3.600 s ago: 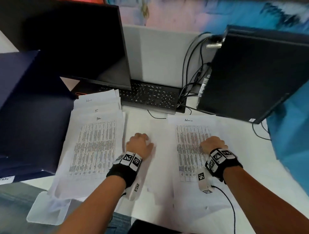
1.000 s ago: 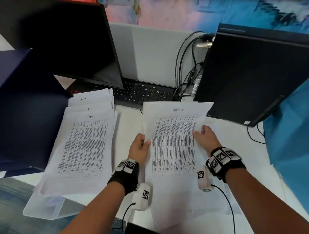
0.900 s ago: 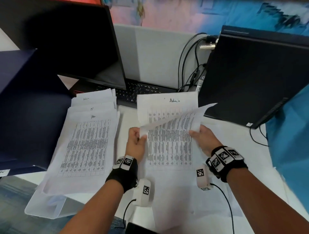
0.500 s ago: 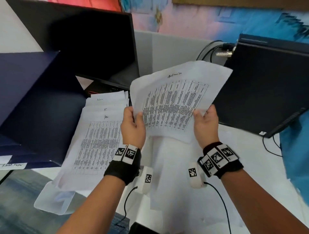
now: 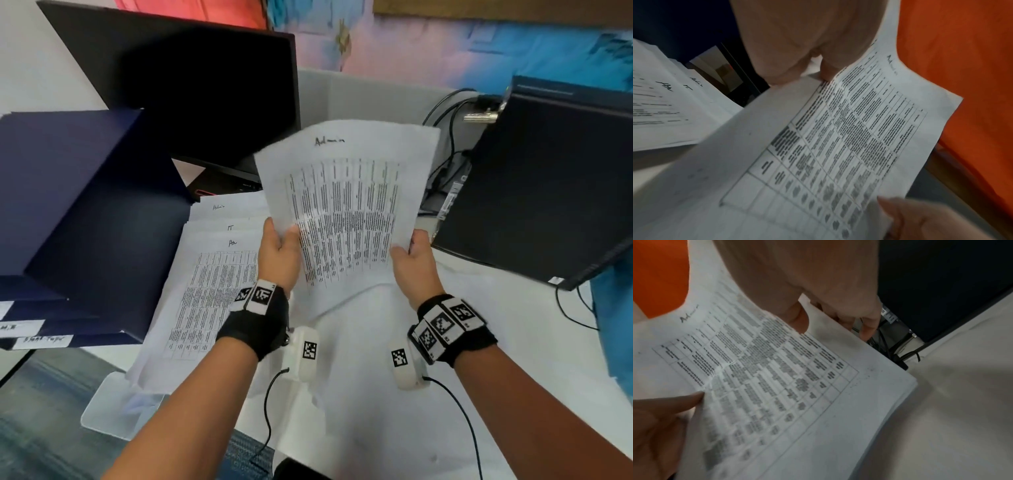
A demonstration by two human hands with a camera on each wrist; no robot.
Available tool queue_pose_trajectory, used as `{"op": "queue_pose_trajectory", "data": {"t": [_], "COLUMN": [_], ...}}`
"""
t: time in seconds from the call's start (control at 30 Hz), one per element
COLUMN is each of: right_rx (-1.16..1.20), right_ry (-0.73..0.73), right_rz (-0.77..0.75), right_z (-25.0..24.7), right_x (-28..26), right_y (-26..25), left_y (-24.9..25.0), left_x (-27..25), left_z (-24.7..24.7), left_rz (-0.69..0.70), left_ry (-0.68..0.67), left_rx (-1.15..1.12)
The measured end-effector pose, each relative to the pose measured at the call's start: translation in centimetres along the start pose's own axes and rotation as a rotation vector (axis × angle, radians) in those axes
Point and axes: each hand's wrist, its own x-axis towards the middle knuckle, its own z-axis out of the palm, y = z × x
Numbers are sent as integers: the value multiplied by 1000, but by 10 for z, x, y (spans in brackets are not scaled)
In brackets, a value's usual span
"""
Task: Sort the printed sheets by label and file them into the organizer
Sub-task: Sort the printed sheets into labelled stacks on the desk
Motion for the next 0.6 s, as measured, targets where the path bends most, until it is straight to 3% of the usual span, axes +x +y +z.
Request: {"op": "queue_pose_trajectory", "data": {"t": [0.17, 0.3, 0.43, 0.6], "right_rx": [-111, -183, -302, -449], "right_ry": [-114, -196, -144, -111], "right_rz": [135, 293, 413, 456], "right_z": [8, 18, 27, 32], "right_x": [5, 3, 5, 14], "right_y": [11, 30, 55, 80], "left_y": [-1, -22, -56, -85], "left_x": [19, 22, 28, 37], "left_z": [-18, -32, -47, -64], "left_rz": [-76, -181, -242, -342], "left_ry": [36, -21, -55, -100], "left_rx": [90, 218, 510, 998]}}
